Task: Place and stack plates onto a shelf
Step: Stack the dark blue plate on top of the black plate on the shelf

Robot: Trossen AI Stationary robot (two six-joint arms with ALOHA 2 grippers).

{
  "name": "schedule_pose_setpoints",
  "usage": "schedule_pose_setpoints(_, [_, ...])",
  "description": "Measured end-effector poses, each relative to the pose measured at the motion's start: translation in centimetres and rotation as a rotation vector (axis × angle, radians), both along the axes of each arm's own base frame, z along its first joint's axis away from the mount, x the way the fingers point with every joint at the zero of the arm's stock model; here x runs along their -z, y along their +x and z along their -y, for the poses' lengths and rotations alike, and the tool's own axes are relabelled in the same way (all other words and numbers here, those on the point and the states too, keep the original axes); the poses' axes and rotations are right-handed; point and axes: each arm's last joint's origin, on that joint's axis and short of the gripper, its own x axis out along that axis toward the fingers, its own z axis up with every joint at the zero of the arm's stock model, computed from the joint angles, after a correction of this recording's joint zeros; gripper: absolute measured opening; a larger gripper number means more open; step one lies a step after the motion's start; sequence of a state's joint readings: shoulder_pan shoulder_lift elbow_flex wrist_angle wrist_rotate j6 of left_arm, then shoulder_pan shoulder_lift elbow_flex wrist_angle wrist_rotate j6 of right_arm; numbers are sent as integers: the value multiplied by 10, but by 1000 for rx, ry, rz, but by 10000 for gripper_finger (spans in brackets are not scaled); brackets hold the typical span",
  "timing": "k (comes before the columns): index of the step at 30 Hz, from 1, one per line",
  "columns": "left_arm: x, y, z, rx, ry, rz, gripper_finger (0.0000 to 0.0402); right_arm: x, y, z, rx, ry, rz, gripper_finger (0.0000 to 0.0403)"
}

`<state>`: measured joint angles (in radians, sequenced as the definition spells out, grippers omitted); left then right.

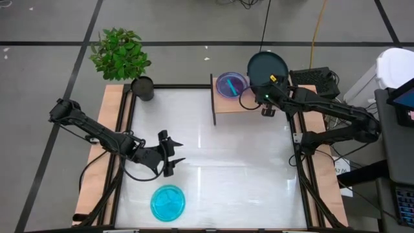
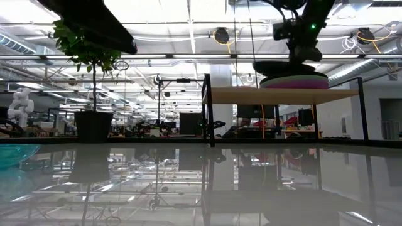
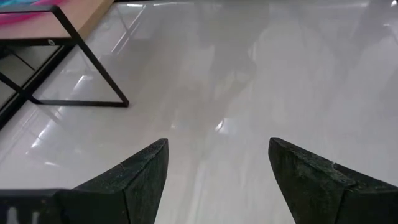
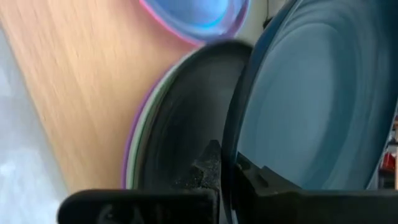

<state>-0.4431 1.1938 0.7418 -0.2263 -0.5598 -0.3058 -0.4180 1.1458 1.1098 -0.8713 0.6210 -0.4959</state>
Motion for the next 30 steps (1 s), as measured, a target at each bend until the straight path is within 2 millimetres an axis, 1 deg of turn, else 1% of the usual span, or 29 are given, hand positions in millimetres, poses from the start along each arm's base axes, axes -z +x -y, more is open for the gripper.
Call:
schedule_pose_setpoints(5, [-1, 1, 0, 6, 2, 14, 282, 10, -6, 1, 19, 76, -29, 3])
schedule_pose_setpoints(7, [-1, 1, 0, 3, 3, 13, 282, 12, -6, 1, 22, 80, -32, 4])
schedule_pose_setpoints(18, [-1, 2, -2, -5, 5, 11, 282, 13, -7, 0, 41, 86, -18, 6])
schedule_pose_setpoints(30, [-1, 2, -2, -5, 5, 11, 282, 13, -7, 0, 39, 88, -23, 48])
